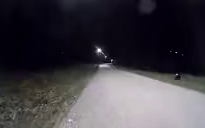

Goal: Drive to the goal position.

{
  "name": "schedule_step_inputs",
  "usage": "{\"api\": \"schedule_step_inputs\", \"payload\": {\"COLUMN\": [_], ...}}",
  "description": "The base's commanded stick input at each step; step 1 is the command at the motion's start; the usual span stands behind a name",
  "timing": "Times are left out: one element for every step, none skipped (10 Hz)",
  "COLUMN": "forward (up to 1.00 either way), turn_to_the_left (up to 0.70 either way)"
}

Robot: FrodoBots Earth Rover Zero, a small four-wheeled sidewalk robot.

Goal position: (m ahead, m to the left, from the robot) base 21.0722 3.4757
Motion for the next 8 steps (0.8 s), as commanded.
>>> {"api": "schedule_step_inputs", "payload": {"forward": [0.70,0.70,0.70,0.70,0.70,0.70,0.70,0.70], "turn_to_the_left": [0.00,0.00,-0.01,-0.01,-0.01,-0.01,-0.01,-0.02]}}
